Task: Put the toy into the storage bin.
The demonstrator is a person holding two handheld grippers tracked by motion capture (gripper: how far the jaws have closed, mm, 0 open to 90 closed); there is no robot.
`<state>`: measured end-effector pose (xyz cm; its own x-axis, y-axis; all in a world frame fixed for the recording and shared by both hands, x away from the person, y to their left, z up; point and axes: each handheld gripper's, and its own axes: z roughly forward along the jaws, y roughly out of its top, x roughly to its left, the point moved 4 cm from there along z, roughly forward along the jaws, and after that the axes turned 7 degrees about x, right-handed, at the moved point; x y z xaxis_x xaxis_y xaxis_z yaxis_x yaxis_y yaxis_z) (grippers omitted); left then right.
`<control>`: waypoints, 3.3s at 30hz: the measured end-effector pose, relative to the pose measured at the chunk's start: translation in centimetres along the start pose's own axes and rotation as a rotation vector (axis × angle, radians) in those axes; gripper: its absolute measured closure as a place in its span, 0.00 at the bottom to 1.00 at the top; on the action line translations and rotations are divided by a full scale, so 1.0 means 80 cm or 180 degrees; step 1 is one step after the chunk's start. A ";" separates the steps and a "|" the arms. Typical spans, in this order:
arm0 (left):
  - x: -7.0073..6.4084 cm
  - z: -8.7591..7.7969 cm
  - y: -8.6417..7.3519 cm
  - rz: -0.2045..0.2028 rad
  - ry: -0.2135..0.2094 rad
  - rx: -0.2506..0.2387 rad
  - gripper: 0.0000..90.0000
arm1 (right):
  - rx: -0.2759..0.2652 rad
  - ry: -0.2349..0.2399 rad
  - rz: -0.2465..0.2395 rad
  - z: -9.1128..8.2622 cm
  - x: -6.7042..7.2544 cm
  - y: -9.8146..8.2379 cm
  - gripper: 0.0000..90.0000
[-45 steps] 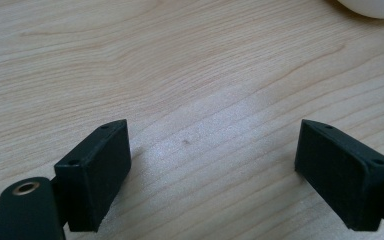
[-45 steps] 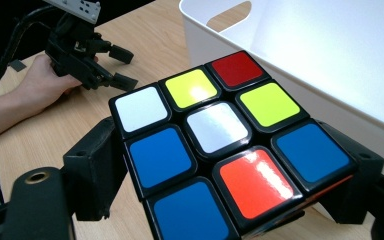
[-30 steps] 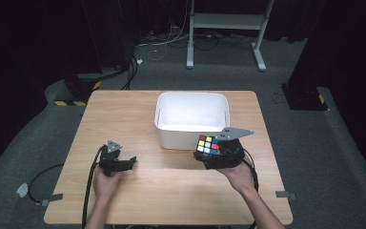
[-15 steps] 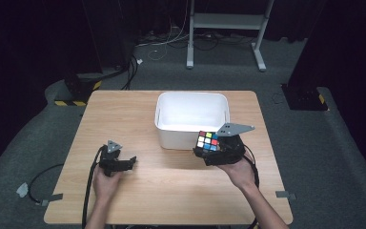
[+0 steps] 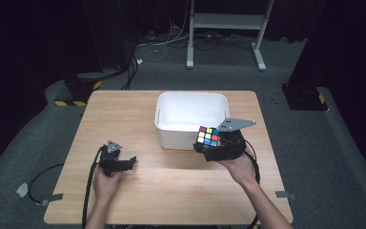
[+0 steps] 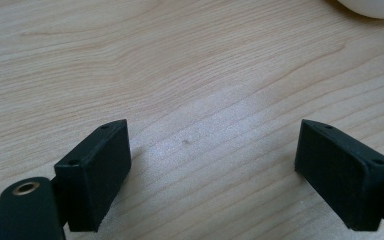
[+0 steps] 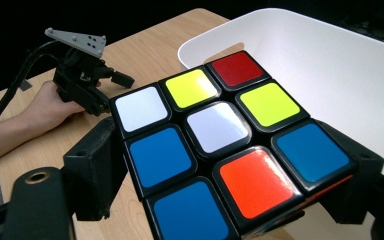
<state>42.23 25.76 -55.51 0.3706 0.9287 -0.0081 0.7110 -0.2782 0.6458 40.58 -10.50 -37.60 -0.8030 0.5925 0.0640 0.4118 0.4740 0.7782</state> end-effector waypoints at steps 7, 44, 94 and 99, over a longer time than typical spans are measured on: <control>0.000 0.000 0.000 0.0001 -0.0001 0.0000 0.17 | 0.0038 -0.0010 0.0007 0.007 -0.005 0.006 0.21; 0.000 0.000 0.000 0.0004 0.0001 0.0002 0.17 | 0.0010 -0.0066 0.0048 0.012 -0.023 0.035 0.21; 0.000 0.000 0.000 0.0003 0.0000 0.0001 0.17 | 0.0004 -0.0286 0.0188 0.044 -0.059 0.084 0.21; 0.000 0.000 0.000 0.0003 0.0001 0.0001 0.17 | 0.0022 -0.0307 0.0190 0.047 -0.063 0.086 0.21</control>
<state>42.24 25.75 -55.51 0.3710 0.9286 -0.0072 0.7109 -0.2790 0.6456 49.08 -7.74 -34.91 -0.7319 0.6796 0.0496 0.4610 0.4403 0.7704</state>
